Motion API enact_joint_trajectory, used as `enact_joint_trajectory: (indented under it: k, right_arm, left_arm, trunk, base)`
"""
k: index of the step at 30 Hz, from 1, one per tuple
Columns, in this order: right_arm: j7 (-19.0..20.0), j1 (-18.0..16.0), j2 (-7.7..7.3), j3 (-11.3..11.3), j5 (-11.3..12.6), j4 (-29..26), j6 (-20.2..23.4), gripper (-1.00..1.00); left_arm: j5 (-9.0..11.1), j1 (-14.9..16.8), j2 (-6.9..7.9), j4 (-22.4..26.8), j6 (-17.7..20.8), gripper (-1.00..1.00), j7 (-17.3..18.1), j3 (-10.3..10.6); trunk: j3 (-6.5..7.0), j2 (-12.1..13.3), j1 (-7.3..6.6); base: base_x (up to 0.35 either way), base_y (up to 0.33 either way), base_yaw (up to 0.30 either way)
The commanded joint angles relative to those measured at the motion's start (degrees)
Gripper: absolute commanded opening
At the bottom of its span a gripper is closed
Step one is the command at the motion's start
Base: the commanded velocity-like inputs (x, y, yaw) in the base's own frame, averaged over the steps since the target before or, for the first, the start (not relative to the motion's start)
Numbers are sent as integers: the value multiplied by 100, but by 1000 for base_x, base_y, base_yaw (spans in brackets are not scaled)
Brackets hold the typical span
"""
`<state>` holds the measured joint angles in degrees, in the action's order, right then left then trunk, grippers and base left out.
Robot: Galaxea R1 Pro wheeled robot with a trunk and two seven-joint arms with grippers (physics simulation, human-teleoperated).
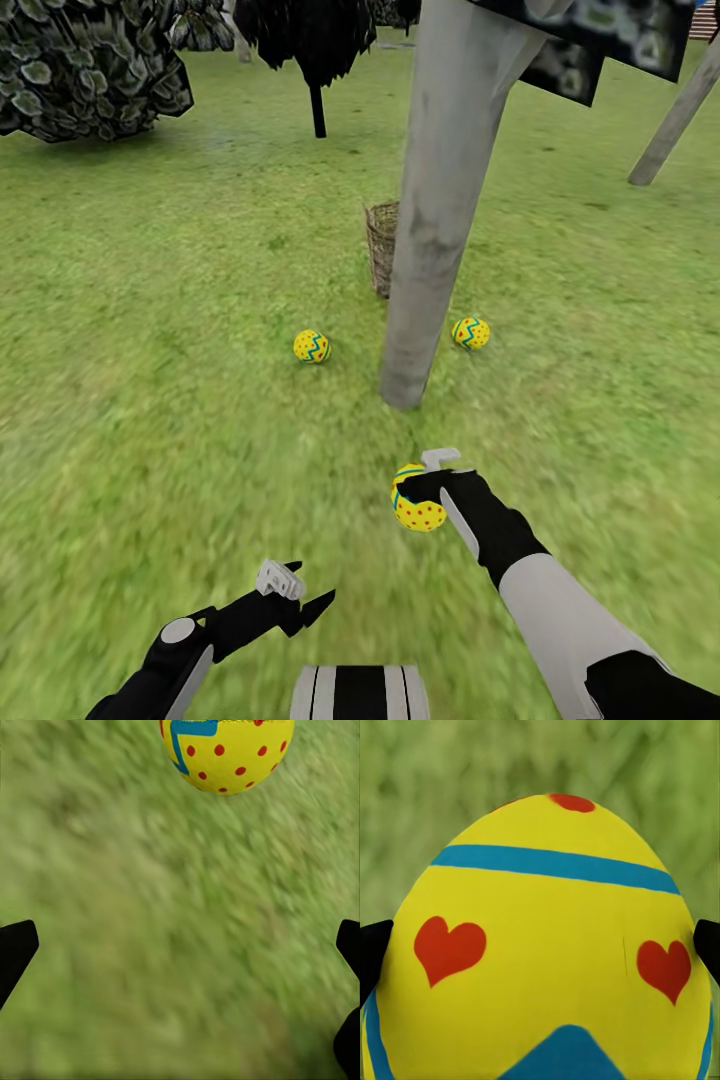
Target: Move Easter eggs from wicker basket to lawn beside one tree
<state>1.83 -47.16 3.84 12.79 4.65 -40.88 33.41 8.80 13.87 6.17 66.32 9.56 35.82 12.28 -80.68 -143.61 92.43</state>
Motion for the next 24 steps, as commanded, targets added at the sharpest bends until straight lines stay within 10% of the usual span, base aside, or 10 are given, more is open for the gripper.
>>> enact_joint_trajectory:
  k: [1, 24]
  right_arm:
    - [-19, -12, -5, 6, 57, 17, 25, -100]
    - [-133, -268, 3, -3, 89, 854, -792, -100]
  left_arm:
    - [60, 2, 9, 17, 55, 100, 9, 10]
    - [56, 2, 29, 373, 345, 100, 13, 11]
  trunk:
    - [-4, -2, -1]
    - [-8, -2, -1]
  base:
    - [0, 0, 0]
    - [139, 0, 0]
